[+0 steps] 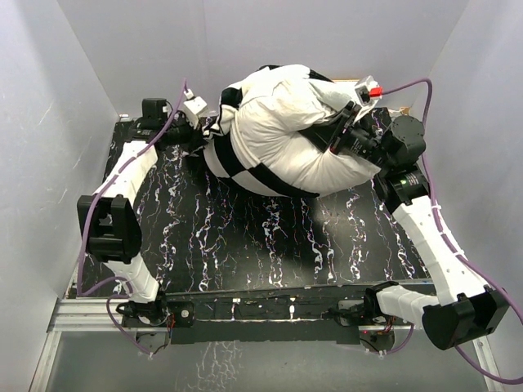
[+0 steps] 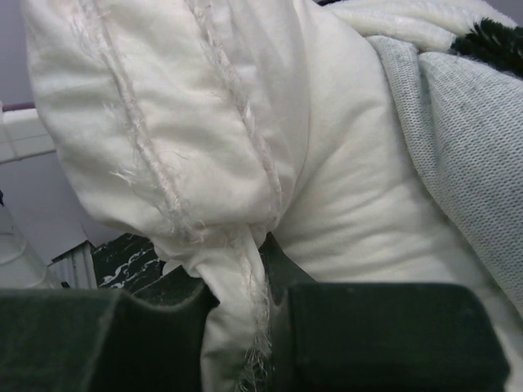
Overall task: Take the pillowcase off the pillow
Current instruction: Remove the pillow from the pillowcase.
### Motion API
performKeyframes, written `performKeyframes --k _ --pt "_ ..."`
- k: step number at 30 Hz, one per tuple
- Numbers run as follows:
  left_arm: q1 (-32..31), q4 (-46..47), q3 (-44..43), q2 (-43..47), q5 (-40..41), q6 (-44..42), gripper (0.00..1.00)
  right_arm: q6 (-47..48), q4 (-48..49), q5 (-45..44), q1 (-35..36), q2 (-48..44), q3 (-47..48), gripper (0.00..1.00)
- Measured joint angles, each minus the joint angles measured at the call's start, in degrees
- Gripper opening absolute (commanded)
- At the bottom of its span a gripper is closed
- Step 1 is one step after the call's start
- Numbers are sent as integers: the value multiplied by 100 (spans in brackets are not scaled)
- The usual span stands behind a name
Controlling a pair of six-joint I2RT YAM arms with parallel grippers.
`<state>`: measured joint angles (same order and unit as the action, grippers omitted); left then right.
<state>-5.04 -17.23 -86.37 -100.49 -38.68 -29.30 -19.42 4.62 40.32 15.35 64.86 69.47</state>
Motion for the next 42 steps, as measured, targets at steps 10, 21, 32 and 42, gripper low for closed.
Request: performKeyframes --k 10,21,32,42 --pt "374 -1860 -4354 -461 669 831 0 -1469 -789 -1167 -129 601 1554 8" --pt "592 -1930 -4343 1202 658 1145 0 -2339 -1961 -2345 -459 398 977 8" --pt "533 -2251 -433 922 1054 -144 97 -2065 -2450 -3381 -1204 262 -2024 8" --pt "800 -2870 -533 1941 999 -1178 97 -1670 -2245 -4183 -1727 109 -2020 8"
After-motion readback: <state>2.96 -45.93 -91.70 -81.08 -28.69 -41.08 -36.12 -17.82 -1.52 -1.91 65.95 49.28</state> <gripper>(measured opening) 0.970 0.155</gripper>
